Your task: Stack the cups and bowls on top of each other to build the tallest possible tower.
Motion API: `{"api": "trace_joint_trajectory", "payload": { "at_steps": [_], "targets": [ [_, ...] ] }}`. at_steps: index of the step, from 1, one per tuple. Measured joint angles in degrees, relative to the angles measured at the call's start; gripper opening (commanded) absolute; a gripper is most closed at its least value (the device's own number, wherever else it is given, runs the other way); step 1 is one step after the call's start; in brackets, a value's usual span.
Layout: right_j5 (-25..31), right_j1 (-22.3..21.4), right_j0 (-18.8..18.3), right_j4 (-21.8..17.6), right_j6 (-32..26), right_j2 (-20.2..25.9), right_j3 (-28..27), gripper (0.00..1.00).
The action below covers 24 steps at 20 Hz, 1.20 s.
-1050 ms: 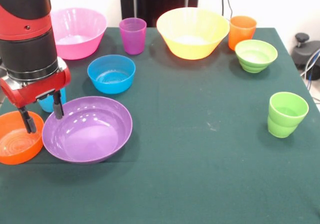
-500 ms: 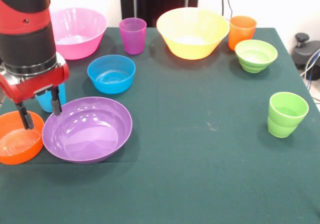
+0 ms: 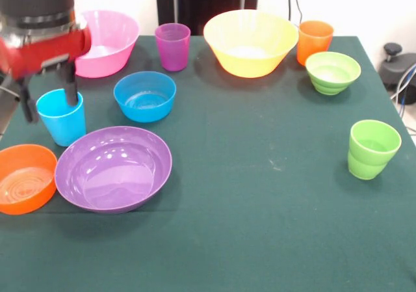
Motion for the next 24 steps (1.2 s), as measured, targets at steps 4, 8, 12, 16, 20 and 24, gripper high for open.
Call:
{"api": "trace_joint_trajectory", "payload": {
  "at_steps": [4, 8, 12, 16, 20, 24],
  "targets": [
    [1.84, -3.87, 0.15, 1.50, 0.00, 0.64, 3.36, 1.00],
    [3.22, -5.79, 0.84, 1.92, 0.00, 0.68, 5.27, 1.00],
    [3.38, -6.24, 1.41, 2.31, 0.00, 1.45, 7.29, 1.00],
    [3.35, -6.09, 1.28, 3.06, 0.00, 3.08, 9.95, 1.00],
    [3.16, -6.19, 1.87, 3.93, 0.00, 3.74, 12.91, 1.00],
    [3.15, -6.89, 2.82, 4.95, 0.00, 3.83, 15.90, 1.00]
  ]
}}
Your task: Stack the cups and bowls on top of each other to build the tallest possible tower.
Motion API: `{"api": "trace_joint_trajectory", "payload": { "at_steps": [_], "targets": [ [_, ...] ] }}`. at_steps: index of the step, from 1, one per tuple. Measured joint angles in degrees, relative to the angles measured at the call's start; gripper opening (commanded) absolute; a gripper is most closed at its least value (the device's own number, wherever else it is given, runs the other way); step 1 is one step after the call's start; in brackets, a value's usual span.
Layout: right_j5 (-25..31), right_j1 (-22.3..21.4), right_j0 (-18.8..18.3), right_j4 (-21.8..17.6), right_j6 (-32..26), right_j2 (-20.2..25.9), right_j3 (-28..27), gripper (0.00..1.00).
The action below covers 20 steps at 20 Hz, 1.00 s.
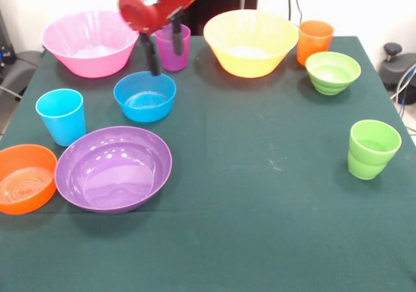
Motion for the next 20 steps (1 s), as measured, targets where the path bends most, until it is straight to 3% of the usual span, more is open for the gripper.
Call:
{"api": "trace_joint_trajectory", "payload": {
  "at_steps": [9, 20],
  "targets": [
    [-1.22, -4.32, 2.74, 2.47, 0.00, 0.55, 8.06, 1.00],
    [-9.95, -5.26, 8.31, 1.93, 0.06, -0.03, 13.35, 1.00]
  ]
}}
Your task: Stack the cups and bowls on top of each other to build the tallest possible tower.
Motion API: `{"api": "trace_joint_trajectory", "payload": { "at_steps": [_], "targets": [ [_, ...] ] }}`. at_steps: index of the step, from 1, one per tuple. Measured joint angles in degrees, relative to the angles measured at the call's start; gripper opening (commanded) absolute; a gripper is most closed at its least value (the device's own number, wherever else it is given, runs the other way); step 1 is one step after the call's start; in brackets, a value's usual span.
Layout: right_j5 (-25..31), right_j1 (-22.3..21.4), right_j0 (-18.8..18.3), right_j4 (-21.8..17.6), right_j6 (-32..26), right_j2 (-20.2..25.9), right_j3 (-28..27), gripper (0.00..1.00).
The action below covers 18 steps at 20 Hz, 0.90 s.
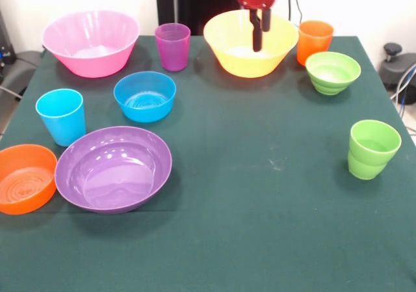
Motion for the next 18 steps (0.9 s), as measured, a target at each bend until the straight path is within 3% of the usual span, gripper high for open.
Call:
{"api": "trace_joint_trajectory", "payload": {
  "at_steps": [6, 18],
  "targets": [
    [-2.64, 2.54, 0.95, -3.16, 0.00, -1.03, 0.28, 1.00],
    [-1.76, 5.86, -0.01, -7.00, 0.00, -1.19, 1.35, 1.00]
  ]
}}
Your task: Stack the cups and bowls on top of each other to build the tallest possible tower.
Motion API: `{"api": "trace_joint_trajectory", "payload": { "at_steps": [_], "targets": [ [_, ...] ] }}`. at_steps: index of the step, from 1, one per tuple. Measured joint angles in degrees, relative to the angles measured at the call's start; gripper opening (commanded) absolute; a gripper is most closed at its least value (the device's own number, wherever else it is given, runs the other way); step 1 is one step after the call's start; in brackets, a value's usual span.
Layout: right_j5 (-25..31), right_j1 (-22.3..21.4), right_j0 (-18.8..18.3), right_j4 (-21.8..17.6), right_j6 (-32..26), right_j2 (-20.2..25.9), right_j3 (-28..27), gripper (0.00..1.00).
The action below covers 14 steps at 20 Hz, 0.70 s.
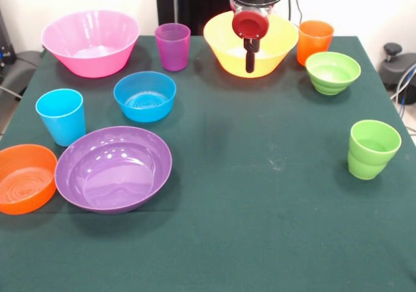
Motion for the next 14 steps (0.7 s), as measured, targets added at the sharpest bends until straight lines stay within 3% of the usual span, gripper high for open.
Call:
{"api": "trace_joint_trajectory", "payload": {
  "at_steps": [14],
  "targets": [
    [1.77, -0.32, 0.35, 0.02, 0.00, 0.00, 0.00, 1.00]
  ]
}}
